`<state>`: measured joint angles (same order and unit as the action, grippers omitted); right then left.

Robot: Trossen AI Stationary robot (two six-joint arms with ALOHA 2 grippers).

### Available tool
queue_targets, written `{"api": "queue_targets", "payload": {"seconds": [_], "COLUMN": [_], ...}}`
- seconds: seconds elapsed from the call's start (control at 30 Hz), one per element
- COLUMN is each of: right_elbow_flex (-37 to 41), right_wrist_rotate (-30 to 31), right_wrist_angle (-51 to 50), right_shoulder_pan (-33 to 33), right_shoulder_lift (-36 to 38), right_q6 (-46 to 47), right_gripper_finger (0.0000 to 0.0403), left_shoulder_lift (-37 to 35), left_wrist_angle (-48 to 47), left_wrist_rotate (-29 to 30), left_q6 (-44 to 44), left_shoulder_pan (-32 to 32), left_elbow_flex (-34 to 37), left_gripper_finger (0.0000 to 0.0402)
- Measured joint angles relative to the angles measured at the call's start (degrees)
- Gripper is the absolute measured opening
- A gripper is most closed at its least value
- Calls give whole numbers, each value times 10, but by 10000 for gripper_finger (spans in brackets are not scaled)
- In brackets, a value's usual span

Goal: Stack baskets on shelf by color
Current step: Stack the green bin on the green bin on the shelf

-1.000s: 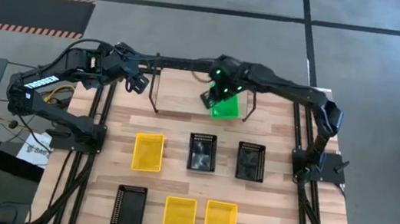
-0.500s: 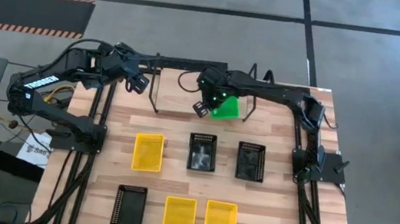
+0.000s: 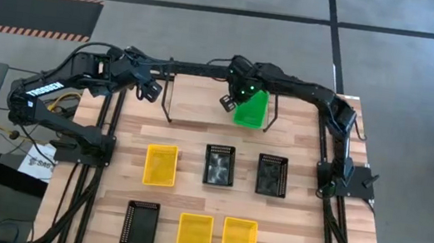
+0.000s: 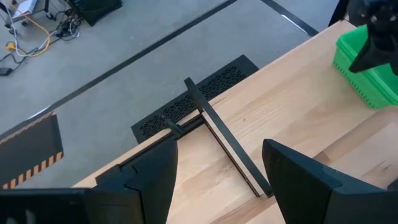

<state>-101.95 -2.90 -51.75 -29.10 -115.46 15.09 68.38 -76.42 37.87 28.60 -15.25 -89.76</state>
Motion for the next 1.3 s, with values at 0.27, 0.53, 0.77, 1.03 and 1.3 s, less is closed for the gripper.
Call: {"api": "queue_targets", "payload": {"seconds": [0.27,0.53,0.77,1.03,1.3], "right_elbow_flex": [-47,-92,-47,38,68], "right_wrist_rotate": [-5,27,91,91,115], "right_wrist_angle": [-57,-174,-284,-251,-238], "right_shoulder_pan": [19,116,181,176,165], "right_shoulder_lift": [1,1,3,23,34], "right_q6": [-6,-8,37,58,30], "right_gripper_finger": [1,1,0,0,0], "left_shoulder_lift": [0,0,0,0,0], "left_wrist_angle": [0,0,-2,-2,-2], "left_wrist_rotate": [0,0,0,0,0], "left_q6": [0,-4,-19,-26,-26], "left_shoulder_pan": [0,0,0,0,0], "left_elbow_flex": [0,0,0,0,0], "left_gripper_finger": [224,224,224,224,224]}}
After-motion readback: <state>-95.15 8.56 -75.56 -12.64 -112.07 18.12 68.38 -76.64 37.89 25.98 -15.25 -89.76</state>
